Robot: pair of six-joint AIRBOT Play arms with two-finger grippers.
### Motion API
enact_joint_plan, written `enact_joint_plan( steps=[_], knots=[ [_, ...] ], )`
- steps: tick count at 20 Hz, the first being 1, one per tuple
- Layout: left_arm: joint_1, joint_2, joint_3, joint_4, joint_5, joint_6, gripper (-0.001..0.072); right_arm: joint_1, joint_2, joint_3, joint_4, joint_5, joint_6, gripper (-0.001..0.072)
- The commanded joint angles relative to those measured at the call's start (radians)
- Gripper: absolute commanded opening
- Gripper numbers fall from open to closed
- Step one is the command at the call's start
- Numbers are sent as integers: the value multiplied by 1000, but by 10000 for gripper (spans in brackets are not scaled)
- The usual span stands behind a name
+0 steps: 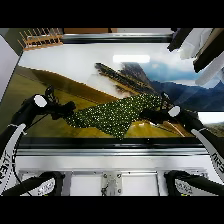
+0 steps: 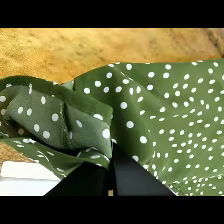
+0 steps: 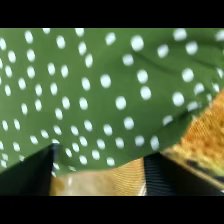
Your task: Fold the clothes and pants, and hang the long-sleeved shirts on hangers.
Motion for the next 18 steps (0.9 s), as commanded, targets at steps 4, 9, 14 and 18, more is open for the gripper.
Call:
enact_joint_plan(
  steps=[4,9,14,18],
  knots=[
    [10,12,11,4,-2,2,4,10,14,45,-10,-57,-72,5],
    [87,273,215,4,-35,2,4,-73,263,388,-325,288,-72,4],
    [93,609,350,3,-61,2,4,-99,583,576,-345,394,-69,4],
    [93,816,352,4,-77,1,4,-99,744,576,-346,464,23,4]
  ],
)
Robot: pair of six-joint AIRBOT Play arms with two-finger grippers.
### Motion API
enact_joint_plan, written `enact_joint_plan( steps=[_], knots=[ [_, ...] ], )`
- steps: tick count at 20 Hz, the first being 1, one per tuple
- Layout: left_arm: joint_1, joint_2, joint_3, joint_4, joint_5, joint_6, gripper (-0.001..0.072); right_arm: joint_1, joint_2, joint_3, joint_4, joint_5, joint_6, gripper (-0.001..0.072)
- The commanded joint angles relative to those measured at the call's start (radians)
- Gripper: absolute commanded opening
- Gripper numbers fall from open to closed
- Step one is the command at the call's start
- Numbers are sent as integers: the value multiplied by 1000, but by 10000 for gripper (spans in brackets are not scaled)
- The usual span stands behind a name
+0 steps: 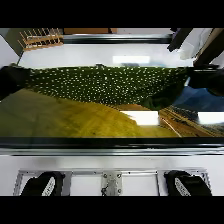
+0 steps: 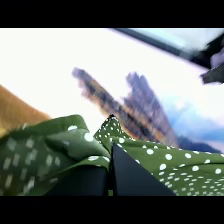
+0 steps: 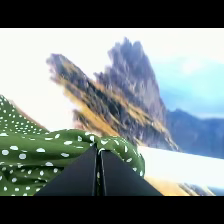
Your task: Fold the clothes and pants, and hang the long-sleeved shirts on hangers.
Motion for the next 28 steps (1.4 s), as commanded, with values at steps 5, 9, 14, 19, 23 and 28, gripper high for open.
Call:
enact_joint_plan(
  steps=[5,9,14,19,23,28],
  knots=[
    [3,215,18,4,-104,-50,4,-3,127,16,-17,359,207,5],
    [2,39,16,3,-296,-50,4,-3,15,-85,-17,415,238,5],
    [-96,-386,16,5,-343,54,4,-3,-335,-196,-16,121,173,22],
    [-159,-804,17,0,-190,83,4,-1,-555,-205,105,32,62,496],
    [-157,-897,17,5,-189,87,4,26,-551,-325,151,112,63,496],
    [-157,-892,18,5,-145,89,4,151,-556,-481,248,44,63,496]
  ],
)
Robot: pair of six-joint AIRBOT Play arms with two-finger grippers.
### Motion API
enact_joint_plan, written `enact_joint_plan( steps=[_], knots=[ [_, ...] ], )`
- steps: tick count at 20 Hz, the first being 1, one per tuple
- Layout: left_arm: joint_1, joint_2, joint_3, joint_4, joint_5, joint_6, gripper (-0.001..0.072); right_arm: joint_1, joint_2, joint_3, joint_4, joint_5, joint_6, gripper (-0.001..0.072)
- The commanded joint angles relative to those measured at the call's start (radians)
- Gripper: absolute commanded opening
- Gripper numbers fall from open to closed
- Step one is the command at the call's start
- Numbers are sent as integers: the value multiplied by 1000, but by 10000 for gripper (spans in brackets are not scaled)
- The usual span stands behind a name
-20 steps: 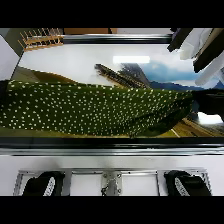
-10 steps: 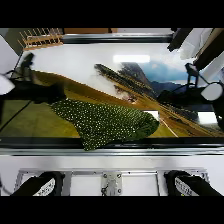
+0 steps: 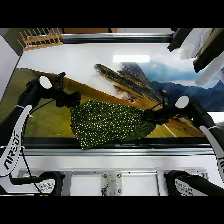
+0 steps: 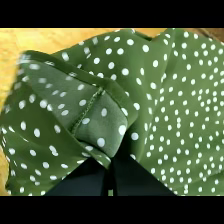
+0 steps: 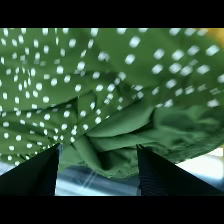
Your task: Fold the clothes and pants, and hang the long-sleeved shirts on hangers.
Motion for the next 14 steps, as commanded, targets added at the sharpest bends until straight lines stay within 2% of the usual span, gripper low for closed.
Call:
enact_joint_plan(
  steps=[1,7,12,13,14],
  knots=[
    [-1,-16,1,1,23,5,4,87,-6,-83,63,-45,-3,496],
    [-1,-16,1,2,31,6,4,193,-49,-85,106,-163,-3,496],
    [-1,-16,1,2,31,13,4,208,-82,-85,142,-244,-3,493],
    [-1,-16,1,2,31,13,4,208,-82,-82,142,-260,-4,431],
    [-1,-16,1,2,31,13,4,208,-82,-77,141,-266,-4,295]
  ],
)
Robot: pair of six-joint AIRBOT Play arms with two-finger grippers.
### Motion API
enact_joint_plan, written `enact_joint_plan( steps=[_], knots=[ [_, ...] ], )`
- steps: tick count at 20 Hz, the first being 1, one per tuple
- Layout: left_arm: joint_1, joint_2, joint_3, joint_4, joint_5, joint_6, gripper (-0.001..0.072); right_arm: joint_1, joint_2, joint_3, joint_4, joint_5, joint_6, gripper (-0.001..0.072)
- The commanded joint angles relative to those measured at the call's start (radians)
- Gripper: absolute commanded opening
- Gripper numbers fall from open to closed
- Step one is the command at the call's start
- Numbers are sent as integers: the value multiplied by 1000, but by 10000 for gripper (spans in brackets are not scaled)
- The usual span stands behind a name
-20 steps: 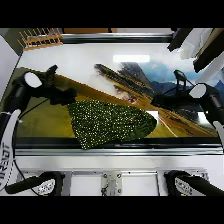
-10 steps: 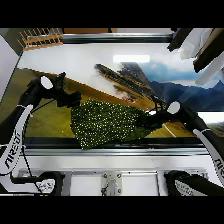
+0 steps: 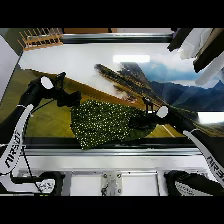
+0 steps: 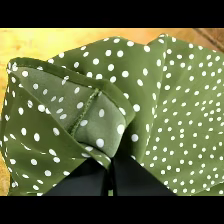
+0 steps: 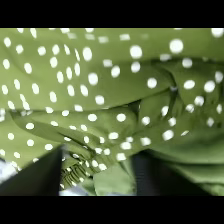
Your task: Fold the clothes and pants, and hang the long-sleeved shirts on hangers.
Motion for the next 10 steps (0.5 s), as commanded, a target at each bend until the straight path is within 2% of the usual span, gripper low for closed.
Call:
enact_joint_plan(
  steps=[1,3,4,7,10],
  knots=[
    [0,0,1,1,0,2,4,6,-6,13,10,-51,0,200],
    [0,0,1,1,1,3,4,5,-2,31,-13,-47,0,52],
    [2,3,1,1,1,3,4,5,11,44,-53,-47,1,6],
    [44,71,7,-2,31,2,4,-13,99,118,-213,-12,1,5],
    [116,213,104,-4,-2,2,4,-78,237,262,-332,75,1,5]
  ],
)
